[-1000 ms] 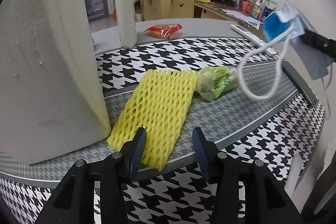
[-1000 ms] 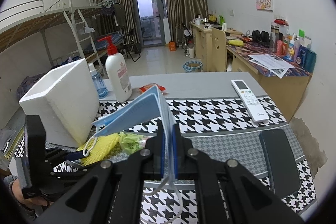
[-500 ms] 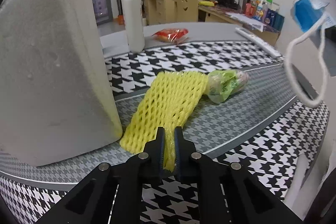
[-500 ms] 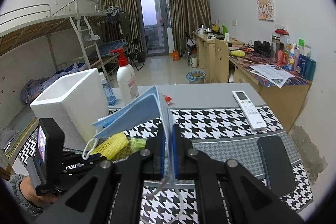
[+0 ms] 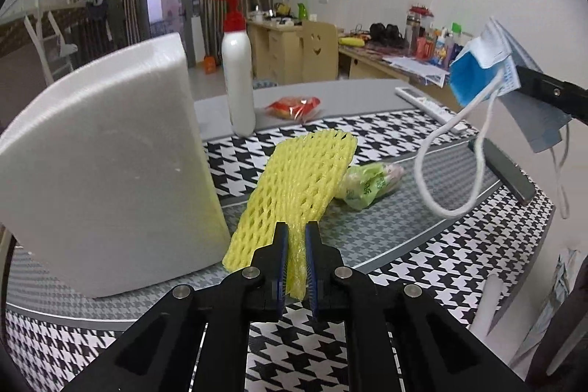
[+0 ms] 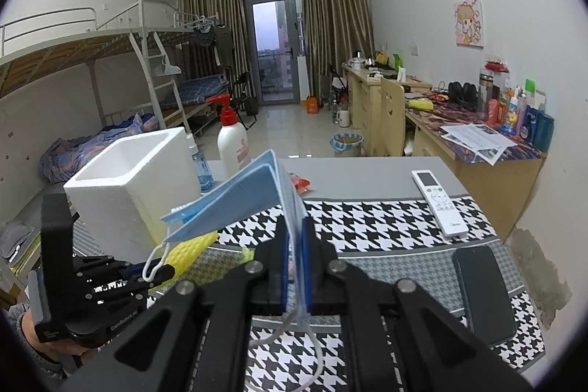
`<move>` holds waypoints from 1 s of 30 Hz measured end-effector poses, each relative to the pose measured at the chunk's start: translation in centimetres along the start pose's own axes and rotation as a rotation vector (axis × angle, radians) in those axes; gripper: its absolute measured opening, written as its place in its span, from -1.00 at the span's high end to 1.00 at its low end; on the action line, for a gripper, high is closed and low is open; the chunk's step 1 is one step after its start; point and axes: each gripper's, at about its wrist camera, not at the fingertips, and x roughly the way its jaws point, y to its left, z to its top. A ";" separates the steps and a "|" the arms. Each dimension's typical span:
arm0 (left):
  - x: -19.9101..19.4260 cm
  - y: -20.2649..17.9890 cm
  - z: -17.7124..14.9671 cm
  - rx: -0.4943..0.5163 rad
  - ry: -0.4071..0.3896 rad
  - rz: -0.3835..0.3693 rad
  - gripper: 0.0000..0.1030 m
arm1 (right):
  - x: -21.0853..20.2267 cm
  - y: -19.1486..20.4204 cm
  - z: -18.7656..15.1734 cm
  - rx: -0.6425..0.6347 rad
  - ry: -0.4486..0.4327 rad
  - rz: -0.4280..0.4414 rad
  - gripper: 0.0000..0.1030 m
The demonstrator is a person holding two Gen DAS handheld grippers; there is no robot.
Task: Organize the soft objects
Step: 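Lift the yellow mesh with the left tool and carry it over the foam box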
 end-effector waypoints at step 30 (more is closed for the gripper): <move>-6.9 0.5 2.1 0.032 -0.195 0.007 0.81 | -1.8 1.7 1.8 -0.029 -0.077 0.034 0.83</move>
